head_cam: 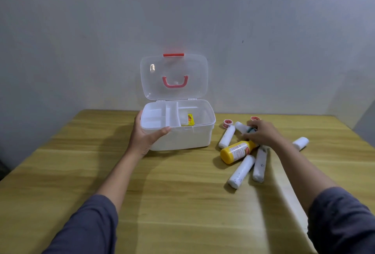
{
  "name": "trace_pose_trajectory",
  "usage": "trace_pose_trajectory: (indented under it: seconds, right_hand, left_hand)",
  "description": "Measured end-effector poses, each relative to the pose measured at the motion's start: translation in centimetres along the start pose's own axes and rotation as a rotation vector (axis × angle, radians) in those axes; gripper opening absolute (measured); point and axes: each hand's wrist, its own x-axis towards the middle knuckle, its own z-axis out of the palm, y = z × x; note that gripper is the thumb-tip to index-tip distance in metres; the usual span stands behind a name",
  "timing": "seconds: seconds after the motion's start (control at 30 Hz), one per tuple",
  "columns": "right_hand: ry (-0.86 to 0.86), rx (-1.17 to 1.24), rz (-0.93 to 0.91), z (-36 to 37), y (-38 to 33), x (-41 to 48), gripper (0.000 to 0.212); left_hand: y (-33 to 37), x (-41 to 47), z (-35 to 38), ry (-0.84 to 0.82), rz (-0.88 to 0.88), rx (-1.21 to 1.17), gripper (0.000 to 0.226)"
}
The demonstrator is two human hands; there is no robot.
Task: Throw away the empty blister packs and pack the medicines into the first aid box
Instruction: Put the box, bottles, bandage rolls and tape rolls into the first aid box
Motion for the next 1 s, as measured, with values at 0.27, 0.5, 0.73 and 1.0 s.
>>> trace_pose_trajectory:
  seconds: [0.27,0.5,0.73,1.0]
  right_hand:
    - [0.288,0.264,-0.126,-0.3,-1.6,-0.9,0.042]
    - [0.293,0.613,-0.413,-1.2,-8.7,-2.9,0.037]
    - [0.113,0.525,-0.594,2.6,-13.9,-4.3,0.039]
    - [-0.013,0.270,-0.529,4.5,-14.4,-3.5,0.043]
  left_hand:
    - [0.2,-0.2,0.1,0.001,-0.007,-0.011,0.112]
    - [-0.2,0.0,-0.2,0.000,-0.018,0.010,0.114]
    - [-0.1,0.4,-0.3,-0.013,-0.032,0.024,0.117]
    - [-0.2,0.5,-0.9,-0.067,-0.040,0.033,0.108]
